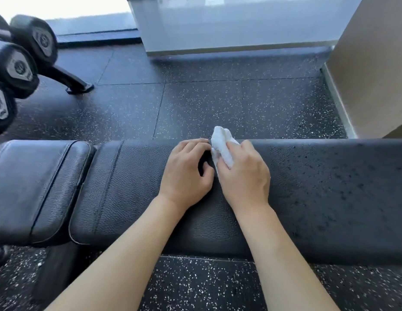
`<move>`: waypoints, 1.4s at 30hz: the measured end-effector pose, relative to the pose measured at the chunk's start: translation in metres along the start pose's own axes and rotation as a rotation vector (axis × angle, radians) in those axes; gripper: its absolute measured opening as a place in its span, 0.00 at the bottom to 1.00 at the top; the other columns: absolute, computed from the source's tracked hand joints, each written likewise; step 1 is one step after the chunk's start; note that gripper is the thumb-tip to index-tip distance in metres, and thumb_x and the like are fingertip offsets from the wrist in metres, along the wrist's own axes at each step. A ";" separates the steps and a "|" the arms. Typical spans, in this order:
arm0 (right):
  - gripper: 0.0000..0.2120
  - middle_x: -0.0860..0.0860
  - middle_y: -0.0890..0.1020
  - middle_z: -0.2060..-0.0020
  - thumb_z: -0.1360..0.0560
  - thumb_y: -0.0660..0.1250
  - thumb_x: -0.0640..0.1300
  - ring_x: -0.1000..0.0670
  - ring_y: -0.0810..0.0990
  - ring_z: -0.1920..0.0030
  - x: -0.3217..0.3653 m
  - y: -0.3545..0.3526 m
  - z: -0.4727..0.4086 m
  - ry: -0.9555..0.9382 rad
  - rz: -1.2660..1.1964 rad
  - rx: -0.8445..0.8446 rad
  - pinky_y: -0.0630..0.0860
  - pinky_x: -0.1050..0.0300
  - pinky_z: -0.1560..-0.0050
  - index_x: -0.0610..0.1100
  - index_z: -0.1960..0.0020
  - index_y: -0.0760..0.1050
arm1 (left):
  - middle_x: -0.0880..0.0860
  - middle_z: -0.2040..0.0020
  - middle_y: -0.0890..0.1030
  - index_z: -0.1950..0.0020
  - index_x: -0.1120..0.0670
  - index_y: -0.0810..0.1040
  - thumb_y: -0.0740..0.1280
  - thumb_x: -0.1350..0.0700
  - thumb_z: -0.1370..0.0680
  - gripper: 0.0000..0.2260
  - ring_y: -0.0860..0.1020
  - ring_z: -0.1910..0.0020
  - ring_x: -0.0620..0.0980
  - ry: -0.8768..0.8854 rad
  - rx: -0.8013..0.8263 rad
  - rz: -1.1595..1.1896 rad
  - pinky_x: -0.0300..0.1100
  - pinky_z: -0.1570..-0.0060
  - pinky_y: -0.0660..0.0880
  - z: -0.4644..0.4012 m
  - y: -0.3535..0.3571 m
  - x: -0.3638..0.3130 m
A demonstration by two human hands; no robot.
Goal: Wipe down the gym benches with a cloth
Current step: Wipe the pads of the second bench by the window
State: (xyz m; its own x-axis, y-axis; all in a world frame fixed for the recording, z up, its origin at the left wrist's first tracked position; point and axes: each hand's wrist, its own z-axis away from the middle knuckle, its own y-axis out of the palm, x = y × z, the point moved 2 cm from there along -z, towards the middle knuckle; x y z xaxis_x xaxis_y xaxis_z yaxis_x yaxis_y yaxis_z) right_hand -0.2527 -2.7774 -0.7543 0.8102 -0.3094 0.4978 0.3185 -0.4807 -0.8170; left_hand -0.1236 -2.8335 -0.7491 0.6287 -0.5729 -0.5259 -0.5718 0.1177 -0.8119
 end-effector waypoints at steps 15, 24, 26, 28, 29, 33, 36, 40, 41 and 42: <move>0.27 0.52 0.69 0.60 0.25 0.50 0.62 0.45 0.71 0.64 -0.050 -0.041 0.015 -0.012 0.010 0.027 0.66 0.54 0.64 0.46 0.46 0.80 | 0.48 0.37 0.83 0.41 0.54 0.82 0.69 0.60 0.26 0.14 0.76 0.37 0.52 -0.002 -0.057 -0.030 0.46 0.31 0.71 0.000 0.010 0.011; 0.11 0.51 0.69 0.62 0.20 0.65 0.51 0.45 0.70 0.67 -0.070 -0.050 0.030 0.057 0.180 -0.050 0.60 0.56 0.69 0.44 0.50 0.79 | 0.50 0.33 0.82 0.39 0.54 0.84 0.70 0.58 0.23 0.13 0.76 0.31 0.56 -0.049 -0.012 -0.004 0.53 0.27 0.69 0.021 0.011 0.003; 0.11 0.52 0.69 0.60 0.19 0.64 0.52 0.44 0.73 0.64 -0.054 -0.051 0.040 0.010 0.154 0.012 0.63 0.55 0.66 0.45 0.49 0.78 | 0.50 0.24 0.75 0.29 0.49 0.80 0.69 0.52 0.21 0.19 0.68 0.22 0.55 -0.060 0.070 -0.049 0.57 0.20 0.59 0.041 0.015 -0.012; 0.12 0.52 0.70 0.58 0.19 0.65 0.54 0.45 0.75 0.60 -0.035 -0.051 0.051 -0.072 0.092 0.051 0.66 0.54 0.63 0.46 0.46 0.79 | 0.49 0.19 0.69 0.24 0.44 0.75 0.64 0.47 0.19 0.22 0.62 0.18 0.54 -0.031 0.110 -0.120 0.59 0.19 0.54 0.055 0.018 -0.021; 0.13 0.52 0.70 0.57 0.18 0.65 0.55 0.47 0.75 0.60 -0.028 -0.049 0.058 -0.116 0.064 0.069 0.68 0.54 0.62 0.47 0.43 0.79 | 0.49 0.19 0.69 0.24 0.43 0.74 0.62 0.46 0.19 0.22 0.62 0.18 0.55 -0.020 0.107 -0.130 0.59 0.19 0.55 0.057 0.018 -0.022; 0.16 0.54 0.69 0.59 0.20 0.61 0.58 0.52 0.71 0.63 -0.043 -0.050 0.065 -0.210 0.067 0.071 0.72 0.55 0.65 0.50 0.41 0.79 | 0.49 0.22 0.74 0.28 0.43 0.78 0.61 0.44 0.22 0.23 0.67 0.21 0.55 -0.007 0.065 -0.128 0.61 0.22 0.60 0.052 0.018 -0.017; 0.09 0.53 0.69 0.61 0.20 0.65 0.51 0.48 0.71 0.65 -0.088 -0.069 0.052 -0.072 0.177 -0.042 0.65 0.55 0.66 0.47 0.50 0.79 | 0.49 0.22 0.73 0.28 0.44 0.78 0.61 0.43 0.22 0.24 0.66 0.21 0.54 0.004 0.077 -0.127 0.60 0.21 0.59 0.053 0.018 -0.015; 0.11 0.51 0.70 0.62 0.19 0.62 0.52 0.43 0.74 0.64 -0.112 -0.086 0.051 0.110 0.205 -0.131 0.62 0.53 0.65 0.46 0.54 0.76 | 0.48 0.21 0.71 0.26 0.44 0.78 0.60 0.42 0.22 0.24 0.64 0.19 0.53 -0.002 0.093 -0.103 0.58 0.19 0.56 0.053 0.014 -0.017; 0.14 0.51 0.72 0.60 0.18 0.58 0.54 0.44 0.75 0.63 -0.100 -0.083 0.055 0.089 0.263 -0.111 0.62 0.53 0.65 0.47 0.50 0.77 | 0.48 0.21 0.71 0.26 0.44 0.77 0.60 0.43 0.22 0.24 0.64 0.19 0.53 -0.003 0.097 -0.088 0.58 0.19 0.56 0.052 0.013 -0.018; 0.17 0.52 0.74 0.56 0.16 0.52 0.57 0.46 0.74 0.60 -0.082 -0.076 0.062 0.021 0.337 -0.090 0.63 0.52 0.64 0.50 0.43 0.77 | 0.47 0.21 0.71 0.26 0.44 0.78 0.60 0.43 0.22 0.24 0.63 0.19 0.53 -0.008 0.103 -0.066 0.57 0.19 0.55 0.053 0.012 -0.019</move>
State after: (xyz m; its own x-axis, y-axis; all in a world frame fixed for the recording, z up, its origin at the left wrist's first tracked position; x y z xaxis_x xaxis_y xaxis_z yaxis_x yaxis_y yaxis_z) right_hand -0.3131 -2.6644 -0.7509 0.8517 -0.4796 0.2111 -0.0106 -0.4186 -0.9081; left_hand -0.1145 -2.7788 -0.7625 0.6673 -0.5759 -0.4723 -0.4726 0.1627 -0.8661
